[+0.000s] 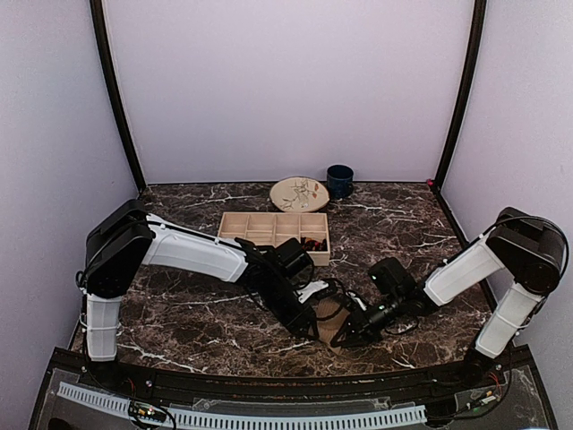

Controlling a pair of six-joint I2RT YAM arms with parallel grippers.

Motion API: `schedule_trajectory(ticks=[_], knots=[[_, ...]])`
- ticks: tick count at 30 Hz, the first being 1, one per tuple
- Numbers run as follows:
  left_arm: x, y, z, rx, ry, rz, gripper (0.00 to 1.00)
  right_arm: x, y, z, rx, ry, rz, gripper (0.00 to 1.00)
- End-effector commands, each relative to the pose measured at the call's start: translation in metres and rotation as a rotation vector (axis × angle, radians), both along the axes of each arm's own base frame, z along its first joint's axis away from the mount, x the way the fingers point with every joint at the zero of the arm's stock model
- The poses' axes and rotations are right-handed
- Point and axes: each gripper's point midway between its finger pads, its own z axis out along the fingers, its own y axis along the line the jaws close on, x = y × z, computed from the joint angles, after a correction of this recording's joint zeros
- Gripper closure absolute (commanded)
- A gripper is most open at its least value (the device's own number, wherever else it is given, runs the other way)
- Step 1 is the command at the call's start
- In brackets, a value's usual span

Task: Roll the socks
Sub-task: Roll the sock at the center of the board.

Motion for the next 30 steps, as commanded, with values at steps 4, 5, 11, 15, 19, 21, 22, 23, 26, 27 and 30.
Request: schedule_trajectory(ticks=[4,5,11,15,19,21,22,23,26,27,30], knots=[[0.007,-0.008,0.009,-0.007,-0.041,0.015,0.72,0.0,-0.002,-0.001,0.008,-0.003,-0.01,0.97],[0.007,-0.009,0.011,-0.014,-0.041,0.015,0.7,0.0,-0.002,-0.002,0.008,-0.003,-0.01,0.97],[0.005,-0.017,0.02,-0.055,-0.02,0.01,0.7,0.002,-0.001,-0.004,0.003,-0.007,-0.006,0.97],[0.004,-0.017,0.014,-0.041,-0.005,0.006,0.72,0.003,0.001,-0.002,0.007,-0.012,-0.008,0.97],[0.002,-0.016,0.01,-0.03,0.003,-0.001,0.75,0.003,0.002,-0.004,-0.002,-0.018,-0.002,0.97],[0.004,-0.017,0.009,-0.026,-0.001,0.002,0.78,0.003,0.003,-0.006,-0.01,-0.017,0.0,0.97],[0.003,-0.017,0.006,-0.018,0.006,0.0,0.8,0.003,0.004,-0.006,-0.013,-0.02,0.001,0.97],[0.001,-0.016,0.001,-0.004,0.021,-0.005,0.82,0.004,0.004,-0.006,-0.019,-0.024,0.003,0.96],[-0.005,-0.014,-0.008,0.022,0.04,-0.019,0.86,0.007,0.007,-0.006,-0.034,-0.047,0.009,0.94],[-0.005,-0.014,-0.009,0.025,0.039,-0.018,0.88,0.009,0.008,-0.006,-0.038,-0.054,0.006,0.93],[-0.004,-0.015,-0.013,0.039,0.04,-0.015,0.91,0.012,0.007,-0.008,-0.059,-0.077,-0.004,0.89]])
